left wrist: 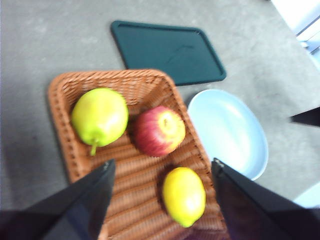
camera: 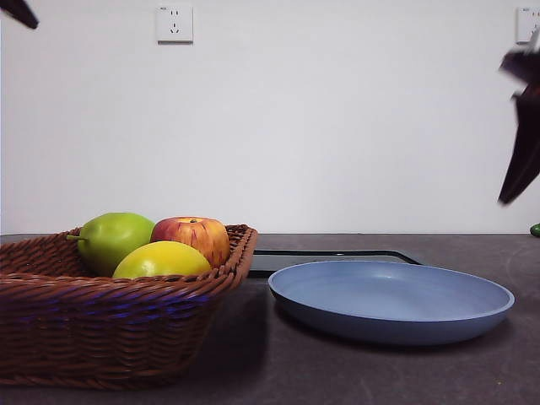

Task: Take the lemon from the basket,put the lemon in the plate,hand out the plate

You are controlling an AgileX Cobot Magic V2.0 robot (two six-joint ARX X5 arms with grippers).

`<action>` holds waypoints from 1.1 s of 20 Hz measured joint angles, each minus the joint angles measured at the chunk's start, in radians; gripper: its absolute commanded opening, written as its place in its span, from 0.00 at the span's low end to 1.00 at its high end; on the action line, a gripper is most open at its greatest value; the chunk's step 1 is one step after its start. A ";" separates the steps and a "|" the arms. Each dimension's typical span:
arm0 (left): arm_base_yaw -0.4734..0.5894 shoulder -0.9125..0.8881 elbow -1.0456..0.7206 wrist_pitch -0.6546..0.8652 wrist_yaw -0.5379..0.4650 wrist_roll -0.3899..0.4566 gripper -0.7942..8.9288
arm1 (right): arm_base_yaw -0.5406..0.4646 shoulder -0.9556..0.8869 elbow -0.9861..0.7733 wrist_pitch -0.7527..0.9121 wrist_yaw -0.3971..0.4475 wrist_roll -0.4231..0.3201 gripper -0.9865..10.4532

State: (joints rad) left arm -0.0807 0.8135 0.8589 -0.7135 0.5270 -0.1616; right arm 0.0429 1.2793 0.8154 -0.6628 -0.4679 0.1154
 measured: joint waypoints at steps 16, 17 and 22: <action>-0.073 0.000 0.000 0.001 -0.001 -0.027 0.44 | 0.035 0.317 0.002 0.170 -0.010 0.026 0.09; -0.073 0.000 0.000 0.001 -0.001 -0.026 0.44 | 0.035 0.316 0.003 0.171 -0.011 0.031 0.09; -0.146 0.001 0.004 -0.031 0.008 -0.027 0.44 | 0.035 0.253 0.003 0.137 -0.001 0.046 0.09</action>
State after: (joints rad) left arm -0.2264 0.8143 0.8627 -0.7444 0.5350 -0.1886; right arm 0.0784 1.5318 0.8181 -0.5259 -0.4686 0.1612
